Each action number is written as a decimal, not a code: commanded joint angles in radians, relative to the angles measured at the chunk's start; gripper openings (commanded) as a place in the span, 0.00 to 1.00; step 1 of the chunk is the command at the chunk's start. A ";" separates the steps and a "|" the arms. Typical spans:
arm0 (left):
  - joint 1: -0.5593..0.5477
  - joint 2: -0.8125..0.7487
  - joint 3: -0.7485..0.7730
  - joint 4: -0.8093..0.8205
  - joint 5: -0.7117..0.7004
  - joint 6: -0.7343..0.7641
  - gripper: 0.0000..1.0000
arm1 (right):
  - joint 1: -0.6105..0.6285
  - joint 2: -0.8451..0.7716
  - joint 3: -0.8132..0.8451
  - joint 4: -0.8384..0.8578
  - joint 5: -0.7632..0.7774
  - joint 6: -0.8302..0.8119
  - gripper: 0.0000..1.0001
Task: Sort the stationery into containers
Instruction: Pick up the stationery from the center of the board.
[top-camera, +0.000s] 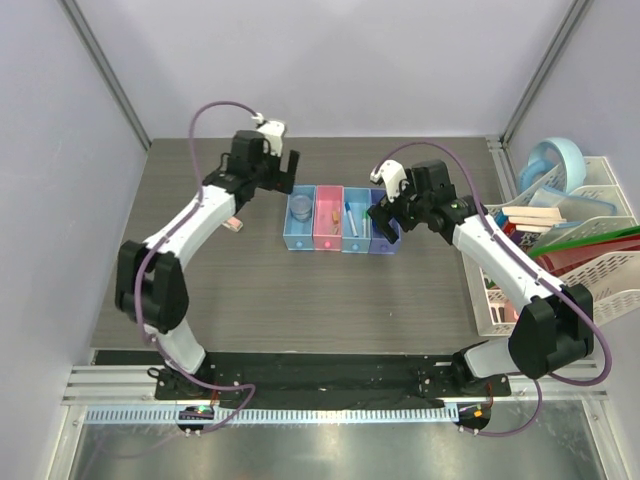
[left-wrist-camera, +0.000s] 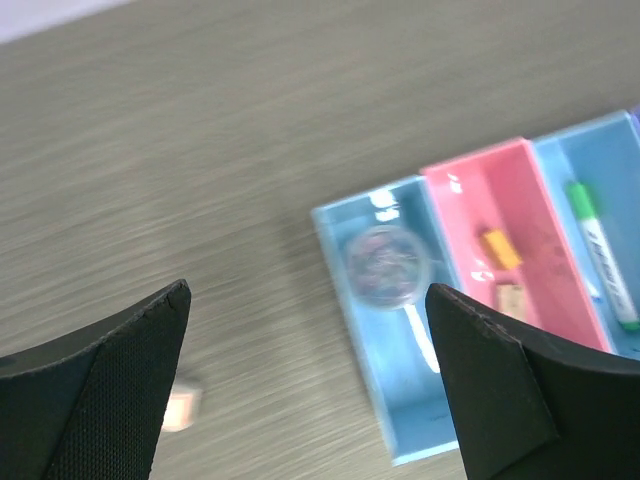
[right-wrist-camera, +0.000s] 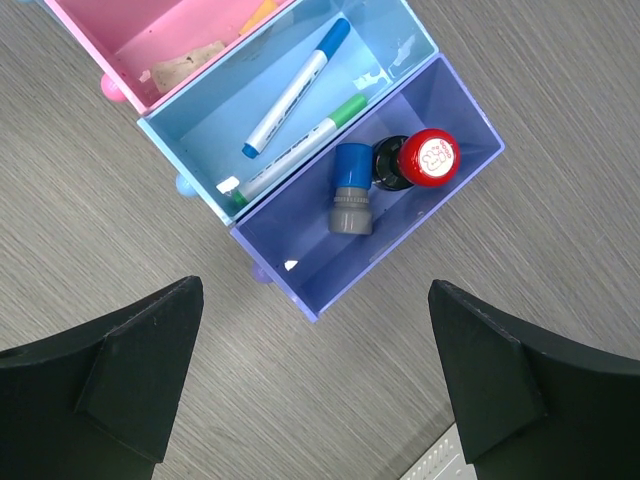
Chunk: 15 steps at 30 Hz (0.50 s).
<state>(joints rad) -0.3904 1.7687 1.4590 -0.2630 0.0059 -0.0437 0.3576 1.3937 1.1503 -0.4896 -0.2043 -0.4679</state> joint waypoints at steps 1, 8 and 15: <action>0.102 -0.121 -0.095 0.002 -0.147 0.039 1.00 | -0.005 -0.039 -0.003 0.034 -0.026 0.003 1.00; 0.257 -0.037 -0.183 -0.016 -0.170 0.036 1.00 | -0.003 -0.048 -0.009 0.039 -0.046 0.011 1.00; 0.282 0.018 -0.184 -0.048 -0.153 0.002 1.00 | -0.003 -0.079 -0.034 0.040 -0.046 0.000 1.00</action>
<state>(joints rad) -0.1070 1.7935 1.2633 -0.3103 -0.1509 -0.0196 0.3576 1.3666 1.1259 -0.4847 -0.2329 -0.4679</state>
